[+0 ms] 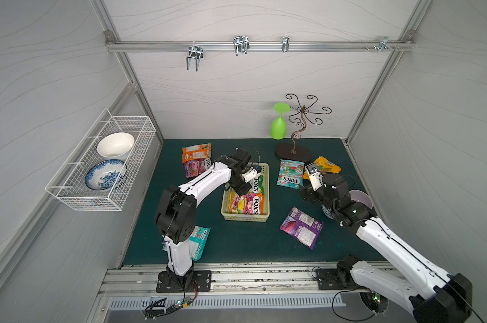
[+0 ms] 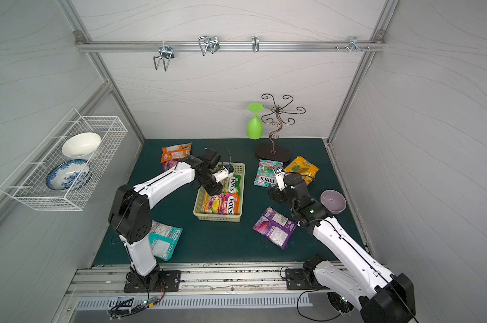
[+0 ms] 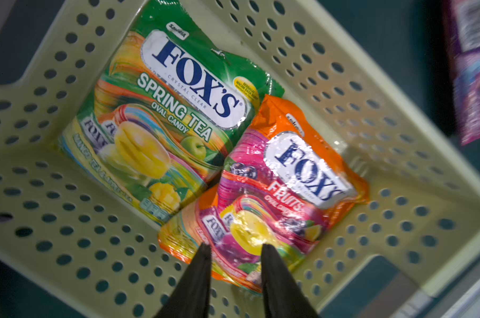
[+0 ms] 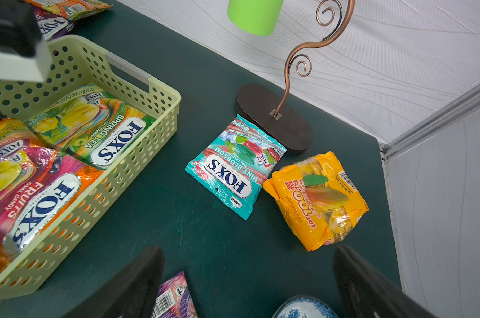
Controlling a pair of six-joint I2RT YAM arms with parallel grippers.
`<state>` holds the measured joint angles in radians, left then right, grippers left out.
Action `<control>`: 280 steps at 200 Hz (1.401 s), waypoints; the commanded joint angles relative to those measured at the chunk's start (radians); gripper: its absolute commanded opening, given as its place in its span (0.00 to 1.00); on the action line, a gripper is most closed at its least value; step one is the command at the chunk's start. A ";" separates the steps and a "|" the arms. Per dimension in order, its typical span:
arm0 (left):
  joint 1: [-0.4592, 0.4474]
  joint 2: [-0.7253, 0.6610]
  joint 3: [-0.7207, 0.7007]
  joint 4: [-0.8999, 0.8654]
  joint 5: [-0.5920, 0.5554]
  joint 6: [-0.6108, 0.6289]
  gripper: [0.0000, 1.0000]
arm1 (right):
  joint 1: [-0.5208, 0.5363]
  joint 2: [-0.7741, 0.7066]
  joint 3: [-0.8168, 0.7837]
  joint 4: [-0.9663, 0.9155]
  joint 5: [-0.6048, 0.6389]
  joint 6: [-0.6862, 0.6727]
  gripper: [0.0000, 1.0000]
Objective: Put the candies in the basket
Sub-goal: Place the candy in the basket.
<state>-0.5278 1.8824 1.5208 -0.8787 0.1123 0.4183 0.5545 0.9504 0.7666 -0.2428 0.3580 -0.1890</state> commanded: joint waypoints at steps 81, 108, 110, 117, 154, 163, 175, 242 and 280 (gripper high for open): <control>-0.004 0.169 0.037 0.047 -0.058 -0.018 0.04 | -0.014 0.009 0.003 0.023 -0.029 0.017 0.99; -0.004 0.211 0.019 0.046 -0.055 -0.022 0.04 | -0.017 0.016 0.000 0.016 -0.019 0.016 0.99; -0.004 0.212 0.018 0.046 -0.054 -0.023 0.04 | -0.017 0.017 0.001 0.016 -0.023 0.017 0.99; -0.005 0.215 0.010 0.048 -0.048 -0.027 0.04 | -0.017 0.013 0.003 0.017 -0.033 0.016 0.99; -0.011 0.163 -0.042 0.048 -0.025 -0.033 0.04 | -0.017 0.013 -0.002 0.015 -0.012 0.016 0.99; -0.012 0.141 -0.045 0.040 -0.018 -0.029 0.04 | -0.017 0.011 0.003 0.014 -0.029 0.017 0.99; -0.012 0.106 -0.042 0.026 -0.010 -0.040 0.05 | -0.016 0.009 0.004 0.017 -0.035 0.017 0.99; -0.020 0.019 0.010 -0.022 0.128 -0.121 0.11 | -0.017 0.011 -0.002 0.009 -0.013 0.016 0.99; -0.027 0.109 0.061 -0.037 0.231 -0.172 0.11 | -0.016 0.004 -0.001 0.011 -0.014 0.036 0.99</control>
<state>-0.5453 1.9202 1.5200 -0.8875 0.2504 0.2974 0.5426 0.9611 0.7666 -0.2409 0.3332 -0.1684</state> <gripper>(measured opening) 0.112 0.988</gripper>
